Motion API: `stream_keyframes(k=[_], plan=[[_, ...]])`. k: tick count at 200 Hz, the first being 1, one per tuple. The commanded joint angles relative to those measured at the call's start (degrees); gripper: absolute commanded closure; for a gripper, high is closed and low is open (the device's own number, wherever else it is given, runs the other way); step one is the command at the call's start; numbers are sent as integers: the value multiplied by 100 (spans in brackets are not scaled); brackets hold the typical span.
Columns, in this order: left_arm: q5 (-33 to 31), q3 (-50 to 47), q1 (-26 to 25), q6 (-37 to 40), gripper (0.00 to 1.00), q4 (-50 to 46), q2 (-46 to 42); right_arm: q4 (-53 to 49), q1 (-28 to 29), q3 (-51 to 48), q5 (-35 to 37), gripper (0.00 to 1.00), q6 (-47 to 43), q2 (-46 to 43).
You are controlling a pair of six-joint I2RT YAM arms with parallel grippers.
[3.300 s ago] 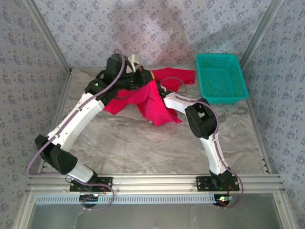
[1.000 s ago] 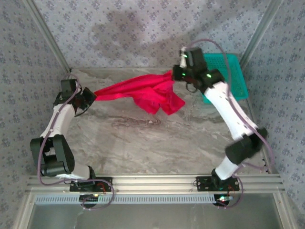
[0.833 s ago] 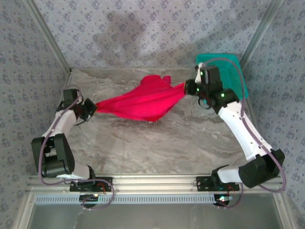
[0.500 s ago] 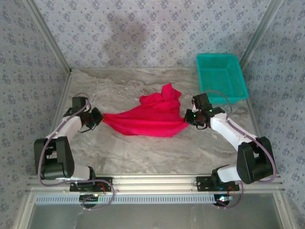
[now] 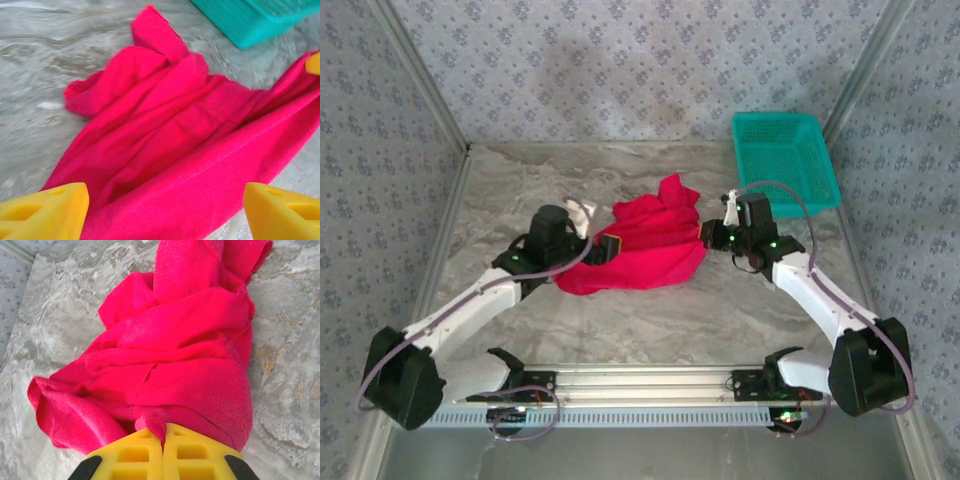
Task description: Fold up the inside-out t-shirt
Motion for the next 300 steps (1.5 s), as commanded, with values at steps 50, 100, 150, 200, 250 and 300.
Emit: stream_keyframes(k=[50,100,150,200,250,300], plan=[[564,2364,-55,973,28,-719,2821,49,23,-1519,258,100,255,-565],[680,2994,-267,1367,25,-1289,3592,-477,21,-1476,696,33,363,-232],[1007,3114,-588,1813,15,-1541,3884,-570,8,-1132,656,32,269,-269],[543,3213,-799,2062,14,-1398,4292,-542,12,-1089,517,34,266,-231],[-90,3419,-843,2302,38,-1244,4722,-503,14,-1187,356,42,299,-248],[-286,4044,-756,2107,100,-1764,4607,403,286,-1454,20,45,813,228]])
